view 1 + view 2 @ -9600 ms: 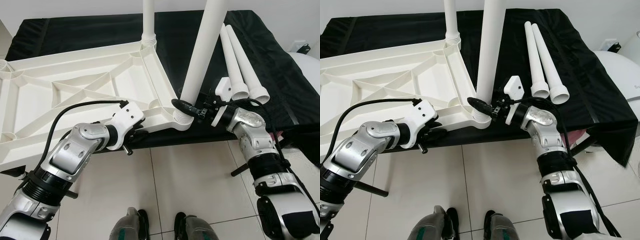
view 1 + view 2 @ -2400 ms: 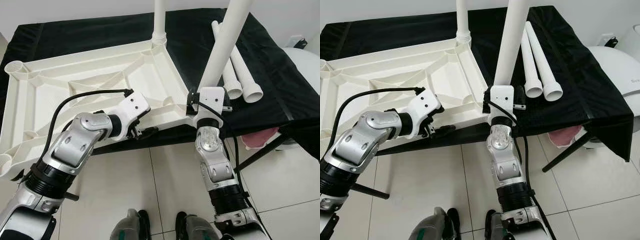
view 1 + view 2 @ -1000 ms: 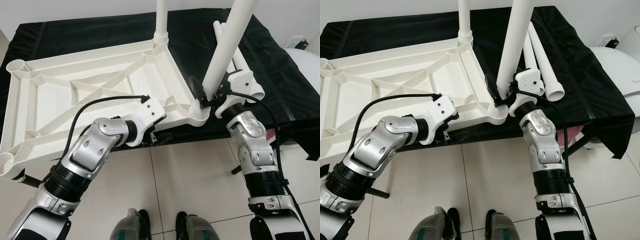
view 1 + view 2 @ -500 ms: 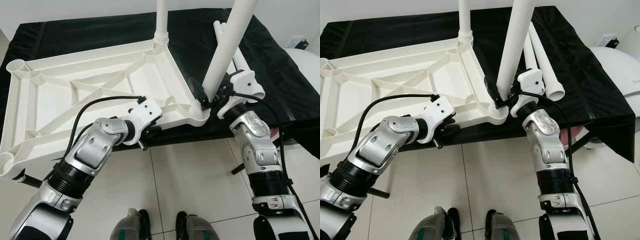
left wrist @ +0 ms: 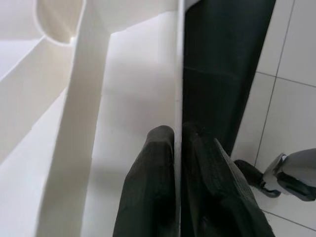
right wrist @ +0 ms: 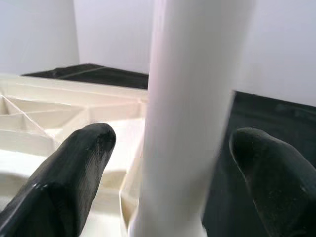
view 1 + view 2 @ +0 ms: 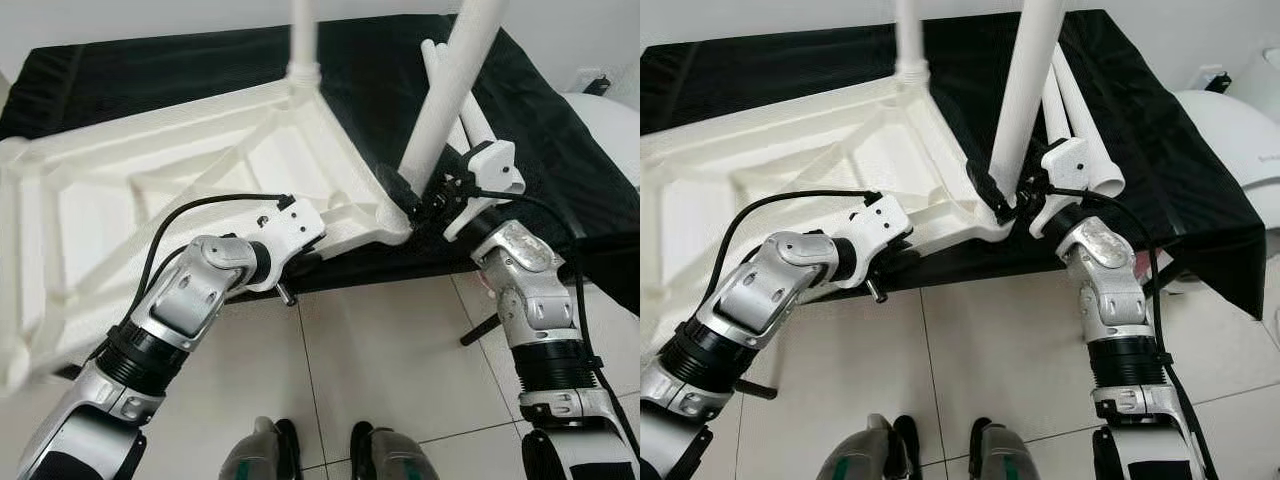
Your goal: Building children table
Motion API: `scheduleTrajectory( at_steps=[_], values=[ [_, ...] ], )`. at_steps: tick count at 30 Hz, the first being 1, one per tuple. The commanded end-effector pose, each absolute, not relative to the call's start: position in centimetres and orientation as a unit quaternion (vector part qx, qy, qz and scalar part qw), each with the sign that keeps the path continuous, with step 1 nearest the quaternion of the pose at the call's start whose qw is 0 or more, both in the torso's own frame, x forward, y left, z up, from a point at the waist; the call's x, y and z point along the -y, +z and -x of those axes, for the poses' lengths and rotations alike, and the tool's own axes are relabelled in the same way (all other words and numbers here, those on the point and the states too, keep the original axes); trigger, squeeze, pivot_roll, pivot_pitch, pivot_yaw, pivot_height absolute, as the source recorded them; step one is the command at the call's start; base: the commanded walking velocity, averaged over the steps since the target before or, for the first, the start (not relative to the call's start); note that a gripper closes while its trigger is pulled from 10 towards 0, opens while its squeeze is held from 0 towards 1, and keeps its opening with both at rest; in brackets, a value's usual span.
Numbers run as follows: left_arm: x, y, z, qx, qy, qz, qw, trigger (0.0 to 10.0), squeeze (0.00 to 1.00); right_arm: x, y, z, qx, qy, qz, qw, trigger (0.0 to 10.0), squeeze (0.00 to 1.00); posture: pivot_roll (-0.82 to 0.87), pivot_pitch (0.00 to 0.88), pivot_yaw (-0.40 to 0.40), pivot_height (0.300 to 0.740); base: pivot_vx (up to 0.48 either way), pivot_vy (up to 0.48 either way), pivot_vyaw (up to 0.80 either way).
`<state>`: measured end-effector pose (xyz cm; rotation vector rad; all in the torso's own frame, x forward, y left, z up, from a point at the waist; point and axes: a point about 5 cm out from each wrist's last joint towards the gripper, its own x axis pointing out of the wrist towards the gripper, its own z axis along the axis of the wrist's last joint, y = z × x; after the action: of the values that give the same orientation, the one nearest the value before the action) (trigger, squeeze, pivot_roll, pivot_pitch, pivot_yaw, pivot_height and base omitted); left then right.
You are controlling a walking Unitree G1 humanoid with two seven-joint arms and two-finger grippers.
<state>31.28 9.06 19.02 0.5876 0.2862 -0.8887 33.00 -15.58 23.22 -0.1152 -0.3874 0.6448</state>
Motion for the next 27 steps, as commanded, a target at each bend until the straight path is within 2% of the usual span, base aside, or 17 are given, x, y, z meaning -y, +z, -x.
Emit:
scheduleTrajectory(
  at_steps=[1, 11, 22, 27],
  values=[
    [-10.1, 18.8, -31.8, -0.147, -0.384, -0.289, 0.864, 10.0, 0.00, 15.7, 22.3, -32.9, 0.168, 0.329, 0.053, 0.928, 10.0, 0.00, -0.08, 0.172, 0.033, 0.740, 0.000, 0.000, 0.00],
    [-10.3, 18.8, -31.8, -0.147, -0.386, -0.290, 0.863, 10.0, 0.00, 16.5, 22.0, -33.2, 0.156, 0.337, 0.062, 0.926, 10.0, 0.00, -0.09, 0.169, 0.032, 0.740, 0.000, 0.000, 0.00],
    [-10.2, 19.0, -31.0, -0.135, -0.418, -0.288, 0.851, 10.0, 0.00, 17.2, 22.1, -33.8, 0.153, 0.337, 0.058, 0.927, 10.0, 0.00, -0.08, 0.175, 0.040, 0.740, 0.000, 0.000, 0.00],
    [-10.1, 19.2, -30.1, -0.127, -0.444, -0.289, 0.838, 10.0, 0.00, 17.4, 22.6, -34.3, 0.144, 0.368, 0.046, 0.917, 10.0, 0.00, -0.08, 0.179, 0.039, 0.740, 0.000, 0.000, 0.00]
  ],
)
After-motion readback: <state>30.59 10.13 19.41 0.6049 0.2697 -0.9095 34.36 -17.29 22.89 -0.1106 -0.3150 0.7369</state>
